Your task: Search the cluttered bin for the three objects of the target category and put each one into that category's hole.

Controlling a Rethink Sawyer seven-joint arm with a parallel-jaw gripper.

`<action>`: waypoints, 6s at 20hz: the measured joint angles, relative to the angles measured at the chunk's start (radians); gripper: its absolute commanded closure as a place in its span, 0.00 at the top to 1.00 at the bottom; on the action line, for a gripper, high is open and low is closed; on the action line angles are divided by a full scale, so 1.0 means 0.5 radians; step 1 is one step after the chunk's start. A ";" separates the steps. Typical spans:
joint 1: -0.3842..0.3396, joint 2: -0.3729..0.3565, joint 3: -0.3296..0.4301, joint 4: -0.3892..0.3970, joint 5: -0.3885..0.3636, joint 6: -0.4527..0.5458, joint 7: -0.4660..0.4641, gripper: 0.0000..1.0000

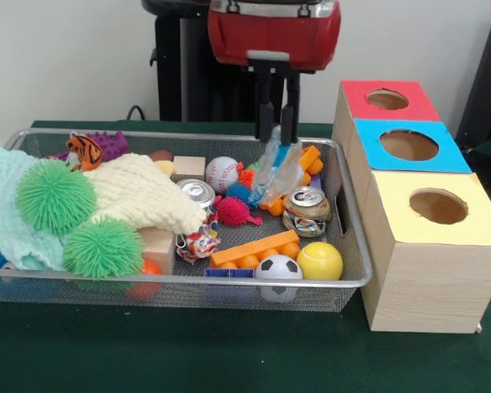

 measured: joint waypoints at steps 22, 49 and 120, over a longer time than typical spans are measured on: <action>0.383 -0.527 -0.139 0.177 0.316 0.468 0.000 0.00; 0.658 -0.269 -0.554 0.614 0.491 -0.419 0.023 0.00; 1.174 0.077 -0.992 0.769 1.245 -0.318 0.419 0.00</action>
